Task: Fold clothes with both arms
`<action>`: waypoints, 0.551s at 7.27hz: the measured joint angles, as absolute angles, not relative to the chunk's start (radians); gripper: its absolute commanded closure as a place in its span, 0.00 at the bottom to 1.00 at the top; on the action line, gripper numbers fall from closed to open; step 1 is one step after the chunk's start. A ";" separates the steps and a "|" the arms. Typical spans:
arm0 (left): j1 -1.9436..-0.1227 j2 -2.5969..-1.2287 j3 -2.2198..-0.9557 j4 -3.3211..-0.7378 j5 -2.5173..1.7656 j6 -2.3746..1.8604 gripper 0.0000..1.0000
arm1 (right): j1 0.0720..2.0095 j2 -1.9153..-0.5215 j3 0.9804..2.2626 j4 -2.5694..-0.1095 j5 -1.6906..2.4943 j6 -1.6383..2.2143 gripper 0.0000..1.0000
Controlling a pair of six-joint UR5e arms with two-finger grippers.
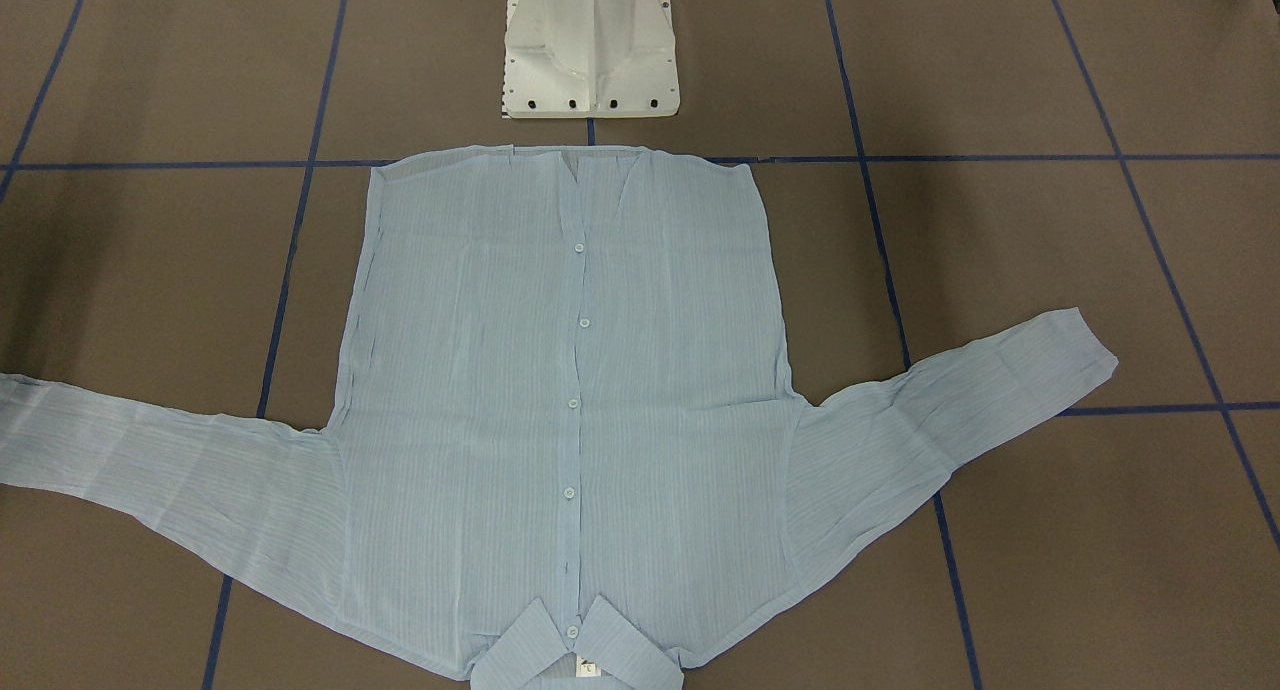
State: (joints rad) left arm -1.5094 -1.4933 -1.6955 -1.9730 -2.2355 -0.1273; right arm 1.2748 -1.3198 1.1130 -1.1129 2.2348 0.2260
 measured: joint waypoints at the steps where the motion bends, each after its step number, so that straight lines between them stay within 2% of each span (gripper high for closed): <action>1: -1.509 -1.494 -1.697 -1.974 -2.235 -0.127 0.00 | 1.273 -1.314 1.095 -1.112 2.233 0.218 0.27; 4: -1.509 -1.495 -1.698 -1.974 -2.235 -0.127 0.00 | 1.263 -1.301 1.070 -1.114 2.228 0.212 0.43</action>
